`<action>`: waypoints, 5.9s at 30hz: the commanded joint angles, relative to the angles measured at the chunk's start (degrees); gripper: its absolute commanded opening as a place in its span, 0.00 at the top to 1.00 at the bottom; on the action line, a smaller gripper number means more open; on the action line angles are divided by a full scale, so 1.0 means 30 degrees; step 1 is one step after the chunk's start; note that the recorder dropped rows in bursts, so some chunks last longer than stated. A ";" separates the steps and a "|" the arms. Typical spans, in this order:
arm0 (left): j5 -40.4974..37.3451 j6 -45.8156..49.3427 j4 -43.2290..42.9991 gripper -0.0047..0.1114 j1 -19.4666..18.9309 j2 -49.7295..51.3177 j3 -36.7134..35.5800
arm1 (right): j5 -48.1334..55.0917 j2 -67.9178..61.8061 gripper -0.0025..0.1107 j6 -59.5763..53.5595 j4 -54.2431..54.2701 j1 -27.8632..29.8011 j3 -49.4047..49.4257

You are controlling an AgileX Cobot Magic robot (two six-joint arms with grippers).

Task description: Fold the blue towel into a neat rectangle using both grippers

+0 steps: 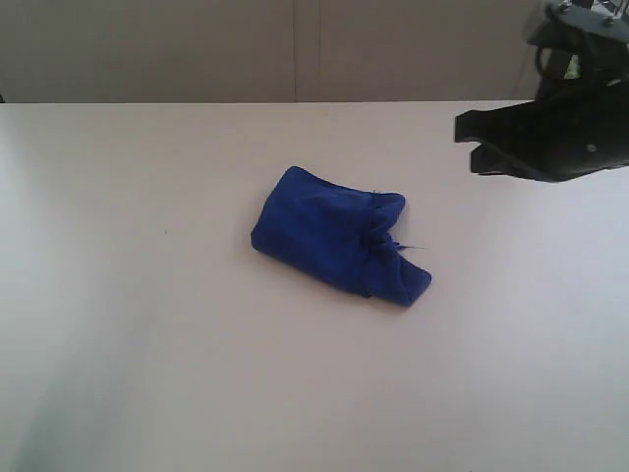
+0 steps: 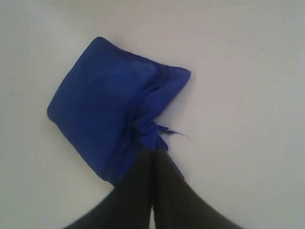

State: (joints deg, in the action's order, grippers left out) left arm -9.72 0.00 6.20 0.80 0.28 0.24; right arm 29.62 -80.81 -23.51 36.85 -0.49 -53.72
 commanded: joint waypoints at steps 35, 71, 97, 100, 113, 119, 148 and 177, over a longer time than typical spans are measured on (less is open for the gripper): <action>0.0096 0.0000 0.0033 0.96 -0.0045 -0.0093 -0.0081 | -0.0566 -1.4908 0.82 -0.0297 0.2369 -0.1243 -1.1035; 0.0096 0.0000 0.0033 0.96 -0.0045 -0.0093 -0.0081 | 0.0418 -1.3808 0.98 -0.1618 0.2197 -0.1527 -1.1000; 0.0096 0.0000 0.0033 0.96 -0.0045 -0.0093 -0.0081 | -0.0519 -1.4862 0.80 -0.0612 -0.0629 -0.2095 -1.1000; 0.0096 0.0000 0.0033 0.96 -0.0045 -0.0093 -0.0081 | -0.0557 -1.5033 0.80 -0.0696 -0.0629 -0.2297 -1.1000; 0.0096 0.0000 0.0033 0.96 -0.0045 -0.0093 -0.0081 | 0.0158 -1.4501 0.80 -0.2149 -0.0452 -0.4232 -1.1034; 0.0096 0.0000 0.0033 0.96 -0.0045 -0.0093 -0.0081 | 0.0723 -1.3793 0.80 -0.2897 -0.0057 -0.4713 -1.1283; 0.0096 0.0000 0.0033 0.96 -0.0045 -0.0093 -0.0081 | 0.1697 -1.2523 0.80 -0.2303 0.0211 -0.3225 -1.1283; 0.0096 0.0000 0.0033 0.96 -0.0045 -0.0093 -0.0081 | -0.2210 -1.5373 0.71 -0.1604 0.0242 -0.3211 -1.1247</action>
State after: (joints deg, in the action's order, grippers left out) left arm -9.72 0.00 6.20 0.80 0.28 0.24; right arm 23.63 -126.12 -28.53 37.33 -10.34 -87.37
